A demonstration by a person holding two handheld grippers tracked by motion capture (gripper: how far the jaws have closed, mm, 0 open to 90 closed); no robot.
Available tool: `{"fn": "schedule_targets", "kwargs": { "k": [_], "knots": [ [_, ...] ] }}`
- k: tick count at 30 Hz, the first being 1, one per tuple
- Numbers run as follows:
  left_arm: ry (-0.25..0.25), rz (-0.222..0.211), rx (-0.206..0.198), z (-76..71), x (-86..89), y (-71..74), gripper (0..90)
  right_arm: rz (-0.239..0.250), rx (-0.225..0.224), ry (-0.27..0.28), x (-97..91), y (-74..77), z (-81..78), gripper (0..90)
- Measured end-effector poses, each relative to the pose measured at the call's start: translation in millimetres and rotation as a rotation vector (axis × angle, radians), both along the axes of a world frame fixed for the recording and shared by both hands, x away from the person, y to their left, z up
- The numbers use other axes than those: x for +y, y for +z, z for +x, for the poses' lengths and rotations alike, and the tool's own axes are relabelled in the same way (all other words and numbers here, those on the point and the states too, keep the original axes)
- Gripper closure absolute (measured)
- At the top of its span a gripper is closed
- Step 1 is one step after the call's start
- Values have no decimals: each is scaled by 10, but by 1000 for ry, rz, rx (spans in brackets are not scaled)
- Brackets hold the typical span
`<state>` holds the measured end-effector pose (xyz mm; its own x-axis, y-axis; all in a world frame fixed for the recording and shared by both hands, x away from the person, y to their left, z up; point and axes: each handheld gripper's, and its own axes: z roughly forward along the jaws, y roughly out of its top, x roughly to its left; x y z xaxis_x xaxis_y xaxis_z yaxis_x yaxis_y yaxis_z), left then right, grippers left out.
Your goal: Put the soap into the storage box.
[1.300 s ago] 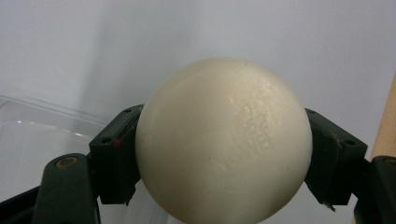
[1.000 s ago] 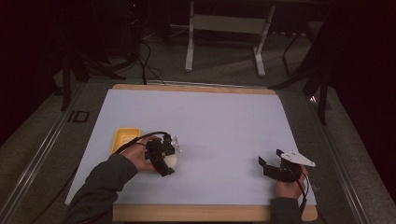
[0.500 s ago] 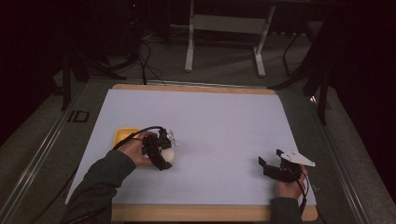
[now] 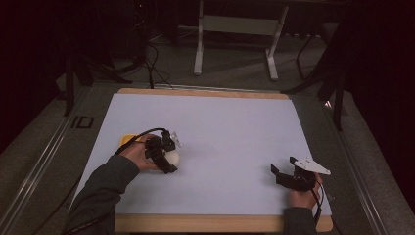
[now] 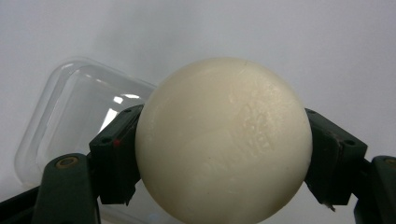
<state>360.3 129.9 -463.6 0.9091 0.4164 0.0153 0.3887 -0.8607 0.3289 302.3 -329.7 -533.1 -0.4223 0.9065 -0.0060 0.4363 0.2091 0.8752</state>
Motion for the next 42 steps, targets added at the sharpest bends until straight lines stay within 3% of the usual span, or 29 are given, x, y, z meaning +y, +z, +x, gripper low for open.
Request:
{"fn": "schedule_targets", "kwargs": {
  "k": [10, 42],
  "knots": [
    [57, 9, 11, 43, 97, -5, 242, 0, -2, 0, -2, 0, 0, 148],
    [232, 18, -20, 135, 230, 76, 243, 0, -2, 0, 0, 0, -2, 148]
  ]
}}
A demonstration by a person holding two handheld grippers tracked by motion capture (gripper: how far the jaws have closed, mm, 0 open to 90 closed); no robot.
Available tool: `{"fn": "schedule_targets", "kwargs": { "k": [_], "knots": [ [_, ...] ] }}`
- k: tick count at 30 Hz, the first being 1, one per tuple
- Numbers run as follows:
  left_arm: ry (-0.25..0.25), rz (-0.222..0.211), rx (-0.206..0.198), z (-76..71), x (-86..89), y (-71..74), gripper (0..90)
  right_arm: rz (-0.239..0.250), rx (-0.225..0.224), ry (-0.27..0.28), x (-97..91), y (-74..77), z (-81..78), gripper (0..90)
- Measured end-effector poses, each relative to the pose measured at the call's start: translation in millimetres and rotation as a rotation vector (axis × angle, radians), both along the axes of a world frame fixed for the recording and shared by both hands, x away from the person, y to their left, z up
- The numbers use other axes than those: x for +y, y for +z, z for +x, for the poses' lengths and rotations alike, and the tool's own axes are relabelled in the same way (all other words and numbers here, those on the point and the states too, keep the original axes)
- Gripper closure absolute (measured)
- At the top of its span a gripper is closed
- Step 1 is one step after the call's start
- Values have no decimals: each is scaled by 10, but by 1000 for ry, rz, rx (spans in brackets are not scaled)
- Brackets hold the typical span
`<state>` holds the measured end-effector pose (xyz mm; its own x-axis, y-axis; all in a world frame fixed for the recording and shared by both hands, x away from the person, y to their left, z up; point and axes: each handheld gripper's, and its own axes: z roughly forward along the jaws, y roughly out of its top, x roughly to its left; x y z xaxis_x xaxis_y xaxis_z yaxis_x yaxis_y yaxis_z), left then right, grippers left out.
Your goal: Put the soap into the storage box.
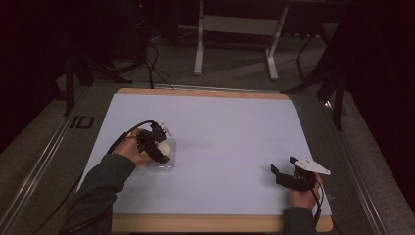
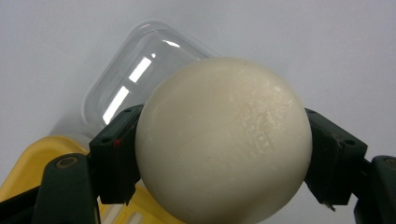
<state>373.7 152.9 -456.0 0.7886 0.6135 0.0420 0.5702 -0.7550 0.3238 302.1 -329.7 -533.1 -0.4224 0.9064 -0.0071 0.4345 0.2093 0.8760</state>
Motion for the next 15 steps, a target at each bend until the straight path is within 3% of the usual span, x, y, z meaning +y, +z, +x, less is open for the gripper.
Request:
{"fn": "schedule_targets", "kwargs": {
  "k": [15],
  "knots": [
    [74, 8, -17, 27, 84, 58, 242, 1, -2, 0, -2, -1, 0, 148]
  ]
}}
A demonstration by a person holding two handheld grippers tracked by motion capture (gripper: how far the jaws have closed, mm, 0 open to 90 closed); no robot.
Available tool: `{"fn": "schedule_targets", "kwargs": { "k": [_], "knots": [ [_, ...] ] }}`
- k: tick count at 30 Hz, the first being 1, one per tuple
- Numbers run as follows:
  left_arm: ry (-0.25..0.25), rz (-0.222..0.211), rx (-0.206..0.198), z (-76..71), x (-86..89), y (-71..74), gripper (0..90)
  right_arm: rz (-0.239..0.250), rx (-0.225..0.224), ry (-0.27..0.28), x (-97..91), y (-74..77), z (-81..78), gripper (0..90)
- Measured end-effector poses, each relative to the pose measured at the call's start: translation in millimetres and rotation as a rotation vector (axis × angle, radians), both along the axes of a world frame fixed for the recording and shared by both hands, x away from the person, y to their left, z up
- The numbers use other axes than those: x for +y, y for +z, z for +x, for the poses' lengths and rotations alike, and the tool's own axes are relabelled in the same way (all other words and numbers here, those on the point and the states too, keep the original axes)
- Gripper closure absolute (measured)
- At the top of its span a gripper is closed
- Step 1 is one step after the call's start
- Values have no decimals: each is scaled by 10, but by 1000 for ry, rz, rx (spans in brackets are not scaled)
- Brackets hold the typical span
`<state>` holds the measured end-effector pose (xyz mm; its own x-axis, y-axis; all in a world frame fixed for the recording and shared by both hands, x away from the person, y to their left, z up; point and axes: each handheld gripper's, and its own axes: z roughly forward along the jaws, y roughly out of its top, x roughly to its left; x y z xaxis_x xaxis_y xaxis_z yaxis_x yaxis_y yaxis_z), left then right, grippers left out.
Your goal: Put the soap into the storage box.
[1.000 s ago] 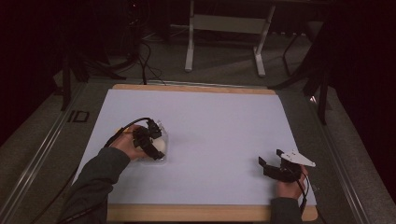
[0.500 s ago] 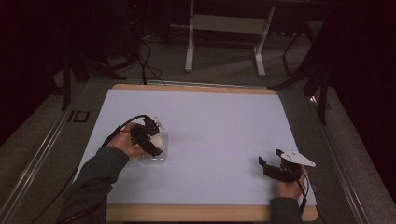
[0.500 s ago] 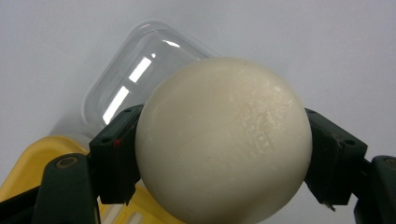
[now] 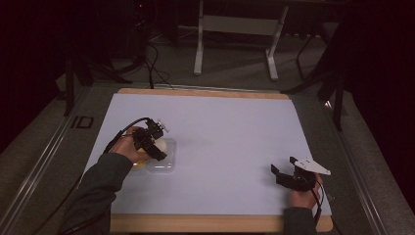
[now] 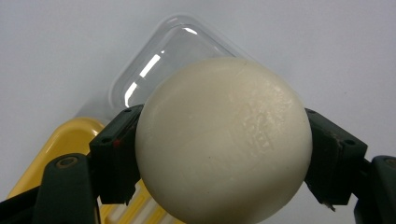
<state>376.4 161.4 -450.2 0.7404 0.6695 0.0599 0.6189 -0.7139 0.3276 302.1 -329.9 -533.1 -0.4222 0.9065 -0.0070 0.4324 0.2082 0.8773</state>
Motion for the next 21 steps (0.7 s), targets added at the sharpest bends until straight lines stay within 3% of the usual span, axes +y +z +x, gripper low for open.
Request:
{"fn": "schedule_targets", "kwargs": {
  "k": [21],
  "knots": [
    [132, -8, 1, 37, 226, 50, 242, 1, -3, -1, 1, 0, -4, 148]
  ]
}}
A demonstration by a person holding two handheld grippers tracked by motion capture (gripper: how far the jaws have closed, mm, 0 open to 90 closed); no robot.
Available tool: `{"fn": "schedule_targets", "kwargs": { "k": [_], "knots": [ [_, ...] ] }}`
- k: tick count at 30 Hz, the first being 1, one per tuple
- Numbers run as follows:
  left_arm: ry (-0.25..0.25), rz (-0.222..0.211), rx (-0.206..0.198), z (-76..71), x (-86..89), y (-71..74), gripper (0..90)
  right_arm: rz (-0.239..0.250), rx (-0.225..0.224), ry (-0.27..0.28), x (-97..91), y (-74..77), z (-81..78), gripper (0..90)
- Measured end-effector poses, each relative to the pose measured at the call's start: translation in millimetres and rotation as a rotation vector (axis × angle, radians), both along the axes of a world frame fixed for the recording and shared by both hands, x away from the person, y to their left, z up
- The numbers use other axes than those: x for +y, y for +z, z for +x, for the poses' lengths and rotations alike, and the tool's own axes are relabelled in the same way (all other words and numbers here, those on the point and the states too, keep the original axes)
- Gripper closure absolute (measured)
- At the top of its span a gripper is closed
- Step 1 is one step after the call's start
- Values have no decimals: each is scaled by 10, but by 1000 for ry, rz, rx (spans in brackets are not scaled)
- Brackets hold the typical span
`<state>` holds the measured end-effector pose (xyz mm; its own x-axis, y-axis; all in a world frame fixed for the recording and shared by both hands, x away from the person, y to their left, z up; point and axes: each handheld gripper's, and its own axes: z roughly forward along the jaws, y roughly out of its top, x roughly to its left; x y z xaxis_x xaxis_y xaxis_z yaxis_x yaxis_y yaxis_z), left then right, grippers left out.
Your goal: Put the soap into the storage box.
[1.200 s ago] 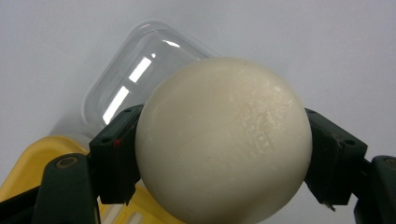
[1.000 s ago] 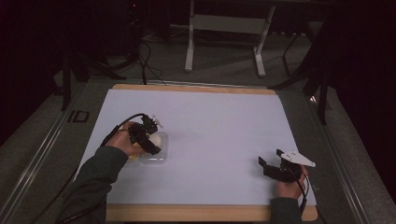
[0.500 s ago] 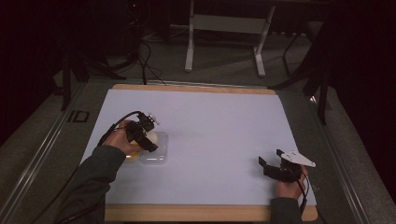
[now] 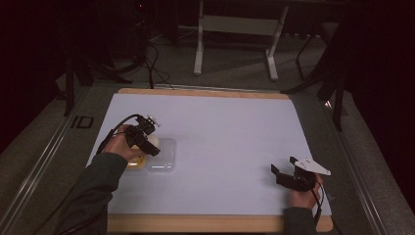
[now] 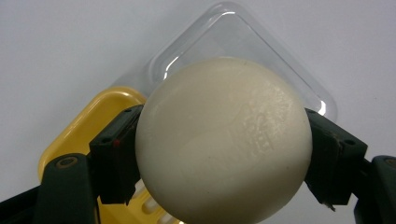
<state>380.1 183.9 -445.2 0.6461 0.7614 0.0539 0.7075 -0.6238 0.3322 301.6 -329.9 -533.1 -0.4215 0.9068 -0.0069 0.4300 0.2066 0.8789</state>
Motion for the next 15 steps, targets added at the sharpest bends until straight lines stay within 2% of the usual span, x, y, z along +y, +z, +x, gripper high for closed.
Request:
{"fn": "schedule_targets", "kwargs": {
  "k": [15],
  "knots": [
    [40, 0, 0, -18, 151, 7, 242, -2, -2, 1, 0, -1, 0, 148]
  ]
}}
